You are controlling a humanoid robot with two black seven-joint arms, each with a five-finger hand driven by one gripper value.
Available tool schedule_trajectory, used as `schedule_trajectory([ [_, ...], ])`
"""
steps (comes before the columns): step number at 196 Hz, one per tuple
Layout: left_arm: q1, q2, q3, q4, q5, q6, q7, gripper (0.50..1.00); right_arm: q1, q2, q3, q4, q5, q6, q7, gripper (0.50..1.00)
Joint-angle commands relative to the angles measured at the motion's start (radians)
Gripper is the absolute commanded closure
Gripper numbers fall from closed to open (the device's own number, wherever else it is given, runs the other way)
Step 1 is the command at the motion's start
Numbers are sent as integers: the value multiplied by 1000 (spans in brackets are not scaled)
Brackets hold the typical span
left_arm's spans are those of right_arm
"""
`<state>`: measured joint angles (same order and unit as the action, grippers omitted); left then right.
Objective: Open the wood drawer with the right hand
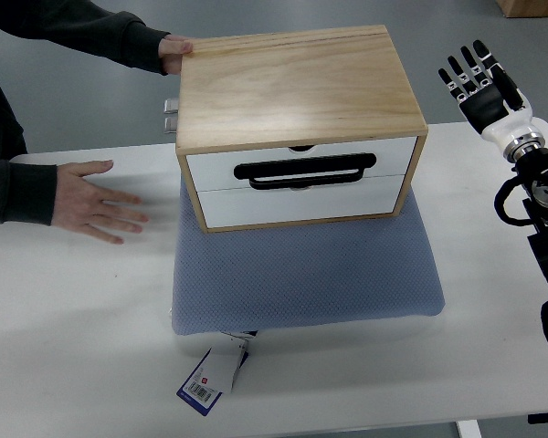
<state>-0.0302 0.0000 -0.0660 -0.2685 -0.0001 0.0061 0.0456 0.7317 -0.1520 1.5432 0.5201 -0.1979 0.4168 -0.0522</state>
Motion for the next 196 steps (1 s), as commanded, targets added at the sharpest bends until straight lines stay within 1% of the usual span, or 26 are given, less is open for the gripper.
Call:
schedule_trajectory([
  [1,0,0,-1,3,0,0,0,500,0,0,0,0,0,0,0,556],
  [46,0,0,-3,8,-1,2,-7,500,8,-5,-3,5,-3,0,0,556],
  [85,0,0,-1,0,-1,2,-6,500,51,-43,-29,18,-18,-4,-5,556],
  [86,0,0,0,-1,-1,0,-6,500,89,-69,-90,18,-49,-9,-6,556],
  [88,0,0,0,-1,-1,0,-6,500,97,-75,-106,20,-57,-9,-6,556],
  [109,-2,0,2,-8,-1,0,-3,500,155,-146,-221,54,-97,-10,-9,556],
  [127,-2,0,2,-24,-1,0,-3,500,221,-233,-357,107,-159,-12,-29,556],
  [137,-2,0,2,-24,-1,0,-3,500,221,-233,-357,107,-159,-12,-29,556],
  [138,-2,0,2,-34,-1,0,-1,500,266,-285,-446,151,-223,-12,-44,556],
  [149,-4,0,2,-37,2,-1,0,500,317,-343,-531,201,-290,-4,-58,556],
  [159,-4,0,2,-37,2,-1,0,500,318,-344,-531,201,-290,-4,-58,556],
  [160,-4,0,2,-40,3,-1,2,500,372,-397,-616,251,-343,2,-98,556],
  [165,-5,0,3,-43,2,-1,2,500,399,-417,-657,278,-365,2,-126,556],
  [166,-7,0,3,-44,2,-1,2,500,413,-426,-672,291,-373,2,-142,556],
  [177,-7,0,3,-44,2,-1,2,500,413,-426,-672,291,-373,2,-143,556],
  [178,-11,0,3,-47,2,-1,2,500,486,-470,-778,355,-400,5,-219,556],
  [186,-13,0,5,-48,2,-1,2,500,557,-498,-877,402,-406,5,-265,556],
  [194,-13,0,5,-48,2,-1,2,500,557,-498,-877,402,-406,5,-265,556],
  [195,-14,0,5,-49,3,-1,4,500,654,-515,-996,446,-406,5,-303,556],
  [196,-14,0,5,-49,3,-1,4,500,655,-515,-997,446,-406,5,-304,556],
])
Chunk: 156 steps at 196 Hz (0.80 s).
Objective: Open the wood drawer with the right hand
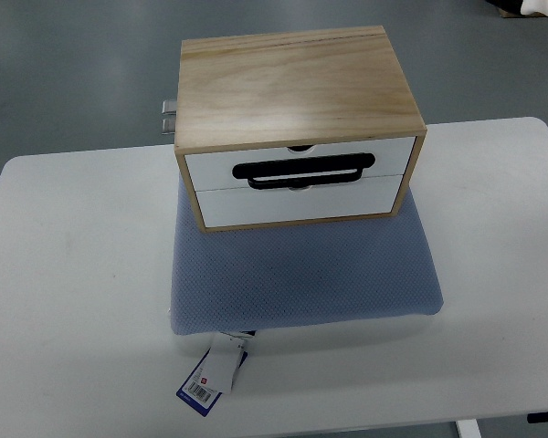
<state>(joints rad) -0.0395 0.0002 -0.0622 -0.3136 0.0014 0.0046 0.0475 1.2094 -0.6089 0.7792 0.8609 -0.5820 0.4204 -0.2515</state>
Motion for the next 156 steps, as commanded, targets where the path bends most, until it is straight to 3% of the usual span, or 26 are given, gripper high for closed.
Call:
schedule_trajectory([
  [1,-5,0,1,-4,3,0,2,500,199,-60,-260,115,-24,1,-112,556],
  [44,-5,0,-1,-4,5,-2,2,500,533,-49,-592,289,-12,1,-270,556],
  [54,-5,0,-1,-4,5,-2,2,500,533,-49,-592,290,-12,1,-270,556],
  [55,-5,0,-1,-4,5,-2,2,500,591,-48,-639,364,-3,-2,-303,556],
  [66,-5,0,-2,-4,5,-2,2,500,642,-45,-681,440,34,-5,-334,556],
  [76,-5,0,-2,-4,5,-2,2,500,642,-45,-681,440,34,-5,-334,556],
  [77,-5,0,-2,-5,5,-2,2,500,691,-32,-718,499,100,-12,-359,556],
  [112,-5,0,-2,-5,5,-2,3,500,788,0,-788,658,303,-60,-359,556],
  [122,-5,0,-2,-5,5,-2,3,500,788,0,-788,658,303,-60,-359,556],
  [125,-5,0,-2,-5,5,-2,3,500,805,32,-816,688,349,-100,-359,556],
  [156,-5,0,-2,-5,5,-2,3,500,792,129,-887,693,369,-212,-359,558],
])
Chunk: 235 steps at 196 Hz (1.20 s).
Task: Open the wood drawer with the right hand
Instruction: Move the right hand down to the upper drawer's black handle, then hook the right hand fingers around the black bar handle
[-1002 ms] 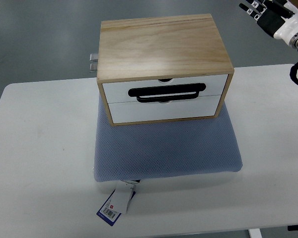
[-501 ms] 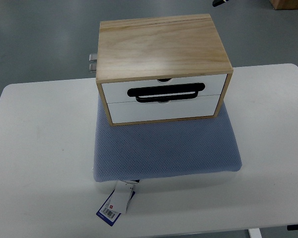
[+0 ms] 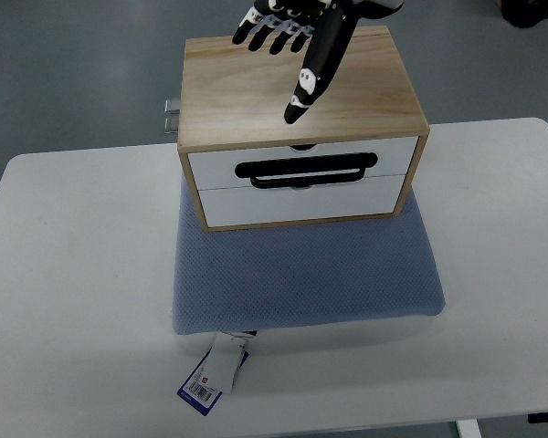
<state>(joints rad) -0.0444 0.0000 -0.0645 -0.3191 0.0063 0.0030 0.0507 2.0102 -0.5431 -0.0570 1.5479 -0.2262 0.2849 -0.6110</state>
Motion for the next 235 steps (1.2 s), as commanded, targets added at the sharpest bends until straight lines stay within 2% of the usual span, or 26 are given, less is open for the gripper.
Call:
schedule_trajectory([
  [1,0,0,0,0,0,0,0,500,-10,67,-55,6,13,-84,0,558],
  [36,0,0,0,2,-2,0,0,500,-93,126,-69,-5,16,-148,0,556],
  [81,0,0,0,0,-2,0,0,500,-182,146,-72,-17,10,-155,0,556],
  [149,0,0,2,2,-2,0,0,500,-225,149,-112,-61,-85,-95,0,556],
  [235,0,0,0,2,-3,0,0,500,-291,147,-145,-106,-177,-82,0,556],
])
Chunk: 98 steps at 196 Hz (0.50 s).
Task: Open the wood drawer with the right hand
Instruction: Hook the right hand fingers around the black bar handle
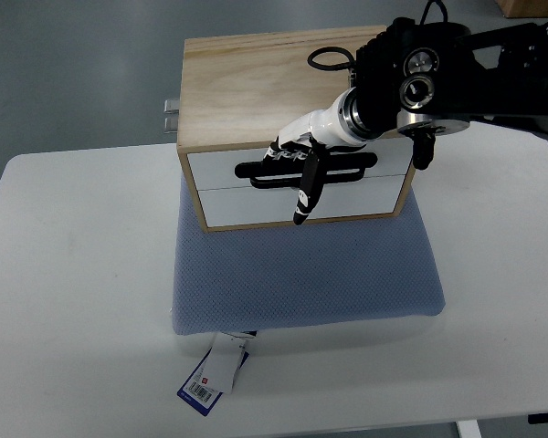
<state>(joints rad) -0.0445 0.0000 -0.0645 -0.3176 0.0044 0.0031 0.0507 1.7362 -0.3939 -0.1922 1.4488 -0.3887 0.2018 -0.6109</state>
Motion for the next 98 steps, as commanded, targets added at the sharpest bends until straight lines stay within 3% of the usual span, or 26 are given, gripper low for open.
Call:
schedule_trajectory([
  [1,0,0,0,0,-1,0,0,500,-17,-2,-10,-7,-15,1,0,556],
  [57,0,0,0,2,-1,0,0,500,-37,-33,-9,-10,-4,71,0,556],
  [58,0,0,0,3,-1,0,0,500,-35,-39,-4,-8,16,106,0,556],
  [70,0,0,0,5,-3,2,0,500,-34,-46,0,-1,65,159,0,556],
  [98,0,0,0,8,-4,2,0,500,-24,-66,30,22,106,217,0,556],
])
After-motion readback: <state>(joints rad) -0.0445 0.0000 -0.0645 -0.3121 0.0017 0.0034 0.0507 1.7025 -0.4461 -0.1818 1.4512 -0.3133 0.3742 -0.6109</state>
